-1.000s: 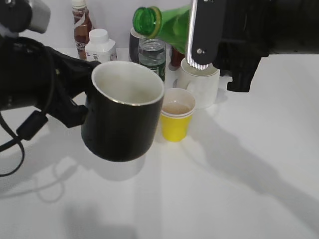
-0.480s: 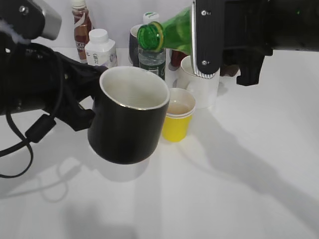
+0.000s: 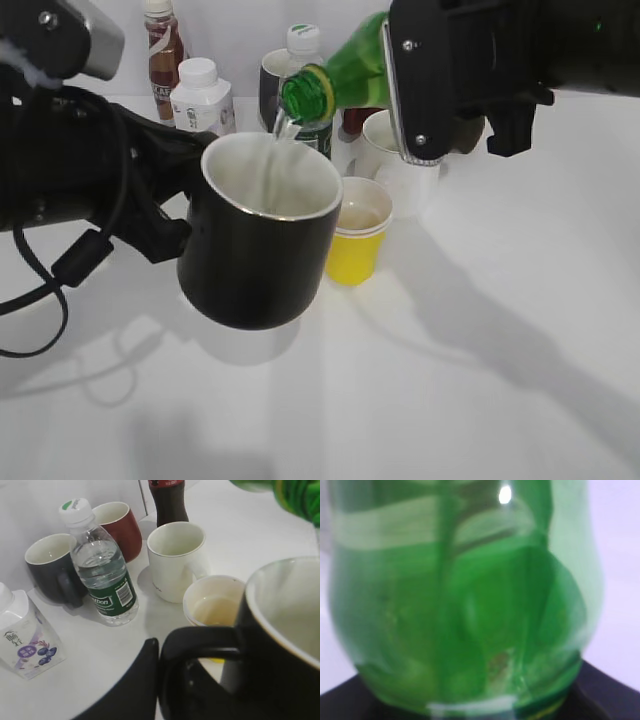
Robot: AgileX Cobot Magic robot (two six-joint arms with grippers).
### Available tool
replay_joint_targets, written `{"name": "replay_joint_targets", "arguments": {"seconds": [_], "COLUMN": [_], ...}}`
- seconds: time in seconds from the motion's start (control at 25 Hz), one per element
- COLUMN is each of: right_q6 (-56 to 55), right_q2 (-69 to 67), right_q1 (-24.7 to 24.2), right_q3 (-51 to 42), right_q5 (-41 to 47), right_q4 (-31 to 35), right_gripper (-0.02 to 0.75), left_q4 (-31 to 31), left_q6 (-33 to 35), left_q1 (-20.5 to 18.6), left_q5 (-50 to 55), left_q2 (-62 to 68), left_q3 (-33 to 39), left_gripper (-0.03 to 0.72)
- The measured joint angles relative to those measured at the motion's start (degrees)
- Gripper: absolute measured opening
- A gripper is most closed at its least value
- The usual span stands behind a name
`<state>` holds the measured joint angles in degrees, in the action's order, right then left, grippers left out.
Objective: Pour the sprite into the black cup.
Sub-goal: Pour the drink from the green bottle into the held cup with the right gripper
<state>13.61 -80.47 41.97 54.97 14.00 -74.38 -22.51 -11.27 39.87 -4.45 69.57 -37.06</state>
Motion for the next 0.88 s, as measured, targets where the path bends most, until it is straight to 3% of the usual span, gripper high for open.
{"name": "replay_joint_targets", "arguments": {"seconds": [0.88], "right_q6": [0.2], "right_q2": [0.0], "right_q1": [0.0], "right_q3": [0.0], "right_q5": [-1.1], "right_q4": [-6.6], "right_gripper": [0.434], "left_q4": [-0.1], "left_q6": [0.0], "left_q1": [0.0], "left_q5": [0.0], "left_q2": [0.1], "left_q3": [0.0], "left_gripper": [0.05]}}
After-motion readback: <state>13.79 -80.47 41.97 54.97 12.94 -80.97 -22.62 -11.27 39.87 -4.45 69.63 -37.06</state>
